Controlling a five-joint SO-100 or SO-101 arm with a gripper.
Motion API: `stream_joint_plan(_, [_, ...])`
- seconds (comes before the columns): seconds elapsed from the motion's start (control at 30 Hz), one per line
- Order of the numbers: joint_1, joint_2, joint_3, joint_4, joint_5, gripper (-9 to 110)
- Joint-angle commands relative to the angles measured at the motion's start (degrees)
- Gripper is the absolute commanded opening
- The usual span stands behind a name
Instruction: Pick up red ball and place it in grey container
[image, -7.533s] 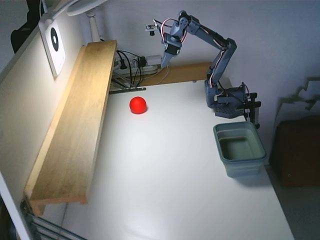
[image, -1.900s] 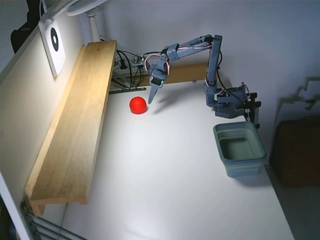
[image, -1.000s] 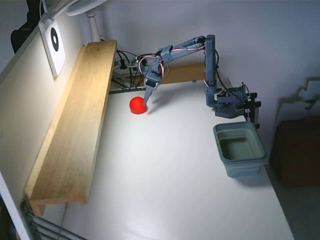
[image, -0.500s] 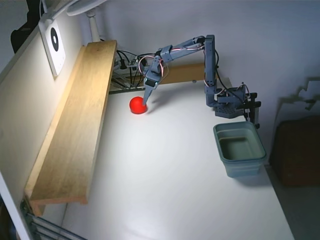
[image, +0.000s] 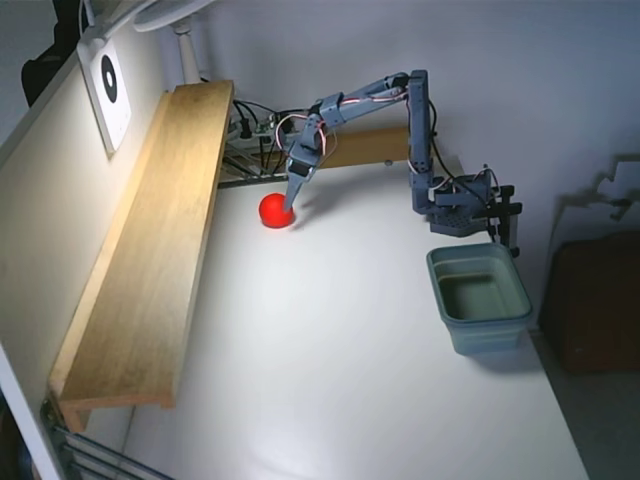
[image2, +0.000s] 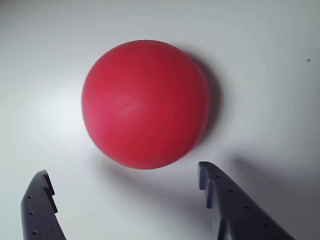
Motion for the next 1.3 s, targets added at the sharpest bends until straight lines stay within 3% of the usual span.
stream_joint_plan(0.0, [-0.3, 1.4, -0.9, 0.3, 0.1, 38])
stream_joint_plan(1.27, [2.1, 1.4, -0.9, 0.3, 0.1, 38])
